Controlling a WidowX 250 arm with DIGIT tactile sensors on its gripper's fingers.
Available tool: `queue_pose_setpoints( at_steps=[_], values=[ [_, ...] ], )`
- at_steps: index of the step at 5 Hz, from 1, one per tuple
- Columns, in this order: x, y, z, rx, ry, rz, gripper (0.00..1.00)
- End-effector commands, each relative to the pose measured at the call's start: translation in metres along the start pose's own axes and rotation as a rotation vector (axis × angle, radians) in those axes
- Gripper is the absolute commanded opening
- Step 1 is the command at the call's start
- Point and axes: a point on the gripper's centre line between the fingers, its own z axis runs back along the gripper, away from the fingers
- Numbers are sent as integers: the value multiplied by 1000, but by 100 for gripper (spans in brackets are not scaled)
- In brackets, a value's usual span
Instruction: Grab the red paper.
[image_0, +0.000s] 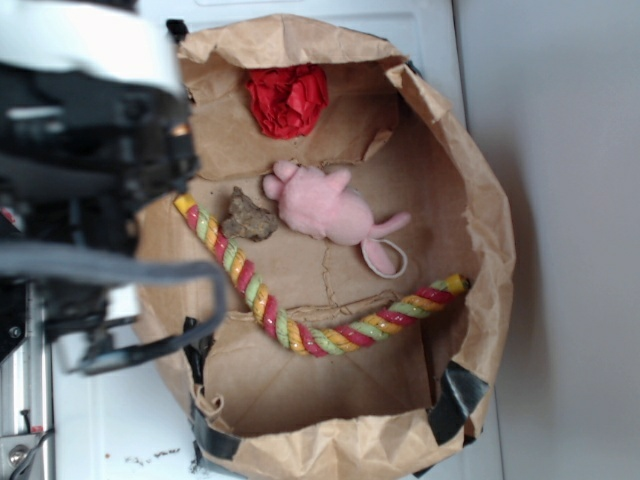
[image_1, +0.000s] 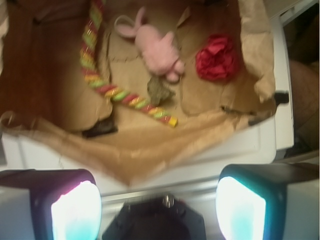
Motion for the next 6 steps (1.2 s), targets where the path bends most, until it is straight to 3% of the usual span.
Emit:
queue_pose_setpoints(
  at_steps=[1, 2, 3, 4, 6],
  values=[
    [40, 3, -13, 42, -154, 235, 100],
    [57, 0, -34, 89, -167, 383, 100],
    [61, 3, -46, 136, -217, 562, 100],
    [64, 6, -58, 119, -199, 677, 100],
    [64, 2, -64, 131, -192, 705, 100]
  ],
)
